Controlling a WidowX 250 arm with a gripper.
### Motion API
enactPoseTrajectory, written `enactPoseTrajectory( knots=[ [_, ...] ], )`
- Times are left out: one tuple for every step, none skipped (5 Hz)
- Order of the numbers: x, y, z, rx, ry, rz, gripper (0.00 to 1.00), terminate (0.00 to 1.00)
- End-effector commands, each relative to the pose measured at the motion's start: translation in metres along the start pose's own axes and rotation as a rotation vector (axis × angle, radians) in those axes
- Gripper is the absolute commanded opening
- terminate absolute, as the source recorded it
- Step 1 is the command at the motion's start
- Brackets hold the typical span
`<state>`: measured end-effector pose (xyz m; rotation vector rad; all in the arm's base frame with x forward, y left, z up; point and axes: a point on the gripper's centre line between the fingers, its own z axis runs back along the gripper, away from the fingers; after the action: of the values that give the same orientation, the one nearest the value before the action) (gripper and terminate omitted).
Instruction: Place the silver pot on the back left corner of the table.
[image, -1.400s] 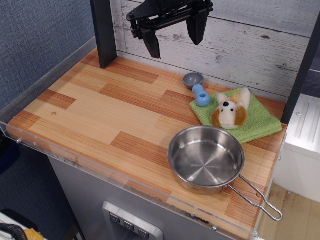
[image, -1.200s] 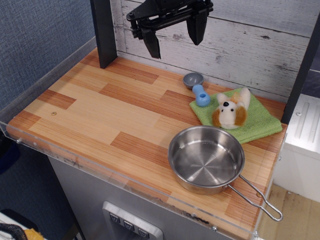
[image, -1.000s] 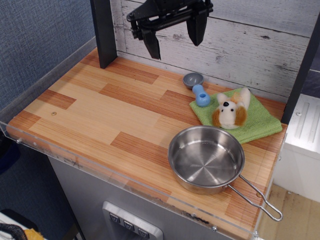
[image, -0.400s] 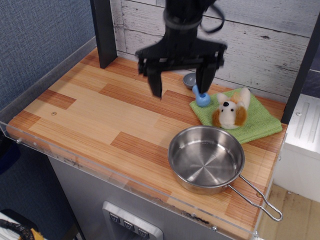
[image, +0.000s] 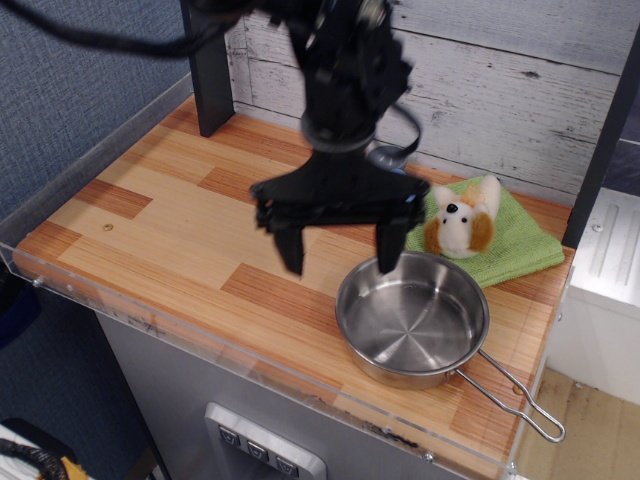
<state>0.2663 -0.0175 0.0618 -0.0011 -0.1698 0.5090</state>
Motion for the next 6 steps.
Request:
enactPoseTrajectory(
  knots=[
    [-0.005,0.008,-0.021,0.001,-0.037,-0.026,1.00,0.00],
    [-0.006,0.002,-0.033,-0.004,-0.019,-0.034,1.00,0.00],
    [-0.007,-0.006,-0.044,-0.011,0.015,-0.044,1.00,0.00],
    [-0.009,-0.010,-0.048,-0.003,0.012,-0.063,0.00,0.00],
    [-0.009,-0.013,-0.046,-0.008,0.004,-0.061,0.00,0.00],
    [-0.011,-0.013,-0.045,-0.010,0.007,-0.057,0.00,0.00]
  ],
)
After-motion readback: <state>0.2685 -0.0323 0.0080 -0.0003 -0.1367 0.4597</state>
